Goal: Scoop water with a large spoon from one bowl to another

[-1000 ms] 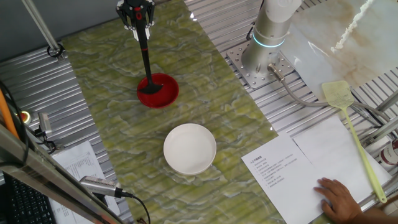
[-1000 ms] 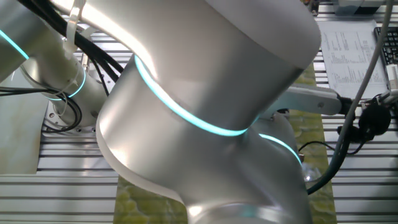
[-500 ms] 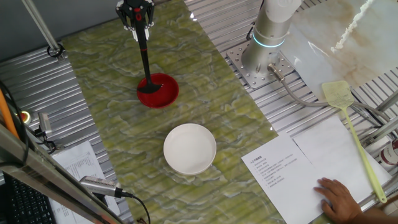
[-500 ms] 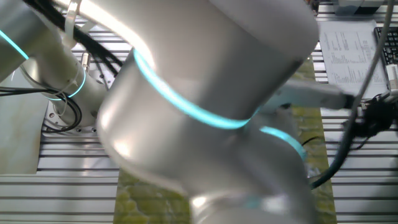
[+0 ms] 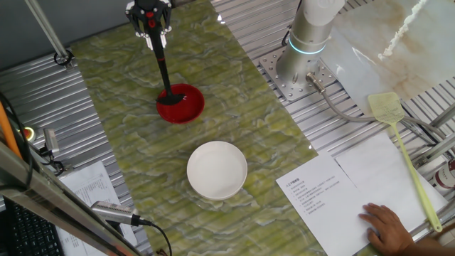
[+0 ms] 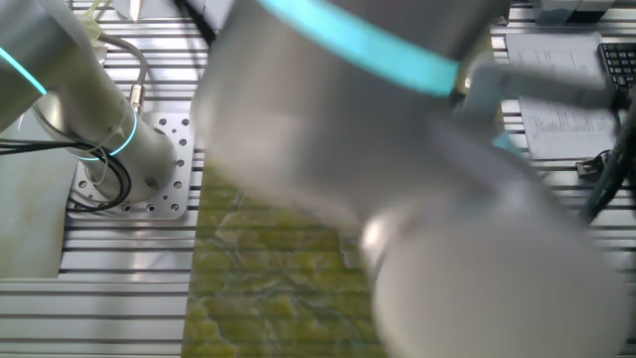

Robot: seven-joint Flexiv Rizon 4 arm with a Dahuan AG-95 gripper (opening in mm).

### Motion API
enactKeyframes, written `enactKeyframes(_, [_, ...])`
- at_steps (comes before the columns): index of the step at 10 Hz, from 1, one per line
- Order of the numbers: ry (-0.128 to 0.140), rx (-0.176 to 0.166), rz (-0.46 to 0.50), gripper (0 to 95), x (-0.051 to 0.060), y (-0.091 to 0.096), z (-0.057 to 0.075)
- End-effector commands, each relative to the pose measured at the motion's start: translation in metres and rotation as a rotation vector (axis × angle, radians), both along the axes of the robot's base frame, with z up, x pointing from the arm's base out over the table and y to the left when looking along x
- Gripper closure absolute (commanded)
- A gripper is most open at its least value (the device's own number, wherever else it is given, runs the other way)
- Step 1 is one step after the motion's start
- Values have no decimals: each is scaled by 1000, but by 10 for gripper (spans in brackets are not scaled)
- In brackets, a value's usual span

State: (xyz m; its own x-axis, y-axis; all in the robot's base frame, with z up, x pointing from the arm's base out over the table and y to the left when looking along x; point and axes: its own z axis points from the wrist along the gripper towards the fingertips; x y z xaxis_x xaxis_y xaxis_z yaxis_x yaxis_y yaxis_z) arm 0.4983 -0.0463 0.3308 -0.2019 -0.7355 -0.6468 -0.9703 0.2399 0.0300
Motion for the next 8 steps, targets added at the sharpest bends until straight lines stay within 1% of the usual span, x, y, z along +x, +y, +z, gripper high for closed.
enactKeyframes(1, [107,-264,29,950,6,12,0])
enactKeyframes(4, [124,-315,32,950,7,23,-2])
enactKeyframes(5, [130,-358,41,950,9,32,-3])
enactKeyframes(7, [128,-418,60,950,9,43,-7])
enactKeyframes(8, [129,-428,64,950,10,47,-8])
